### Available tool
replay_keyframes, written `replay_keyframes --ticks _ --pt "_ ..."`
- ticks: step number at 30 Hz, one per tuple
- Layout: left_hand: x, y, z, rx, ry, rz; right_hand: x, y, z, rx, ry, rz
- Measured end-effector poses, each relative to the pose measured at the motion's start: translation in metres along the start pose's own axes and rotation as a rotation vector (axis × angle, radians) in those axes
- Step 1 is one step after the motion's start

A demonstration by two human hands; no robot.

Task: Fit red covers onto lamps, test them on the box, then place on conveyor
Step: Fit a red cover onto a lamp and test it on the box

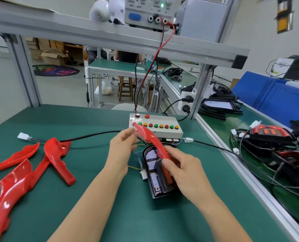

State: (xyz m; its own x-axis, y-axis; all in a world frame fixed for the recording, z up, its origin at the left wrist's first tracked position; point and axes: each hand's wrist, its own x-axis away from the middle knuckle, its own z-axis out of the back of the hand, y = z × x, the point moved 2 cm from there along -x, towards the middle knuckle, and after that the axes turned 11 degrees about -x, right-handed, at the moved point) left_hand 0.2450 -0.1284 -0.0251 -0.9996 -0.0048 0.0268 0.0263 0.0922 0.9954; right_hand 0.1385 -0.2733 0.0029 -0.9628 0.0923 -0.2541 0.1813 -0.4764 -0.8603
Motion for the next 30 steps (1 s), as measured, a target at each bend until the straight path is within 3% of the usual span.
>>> replay_keyframes --ticks 5,10,13,17,19,26,30 --pt "0.003 -0.021 -0.013 -0.767 -0.017 -0.101 0.010 0.010 0.029 0.392 0.133 -0.040" --pt "0.001 -0.026 -0.029 -1.094 -0.123 -0.045 0.014 0.018 0.035 0.499 0.134 -0.089" --pt "-0.002 -0.029 -0.030 -0.960 -0.119 0.009 0.015 0.018 0.035 0.543 0.126 -0.102" --pt "0.002 -0.027 -0.029 -0.318 -0.118 0.250 0.015 0.017 0.035 0.558 0.113 -0.079" --pt "0.005 -0.024 -0.030 -0.130 -0.145 0.340 0.016 0.016 0.033 0.557 0.118 -0.050" --pt "0.003 -0.016 -0.025 0.093 -0.240 0.402 0.018 0.014 0.024 0.483 0.116 0.035" --pt "-0.001 -0.013 -0.020 0.090 -0.251 0.369 0.018 0.015 0.020 0.429 0.105 0.077"
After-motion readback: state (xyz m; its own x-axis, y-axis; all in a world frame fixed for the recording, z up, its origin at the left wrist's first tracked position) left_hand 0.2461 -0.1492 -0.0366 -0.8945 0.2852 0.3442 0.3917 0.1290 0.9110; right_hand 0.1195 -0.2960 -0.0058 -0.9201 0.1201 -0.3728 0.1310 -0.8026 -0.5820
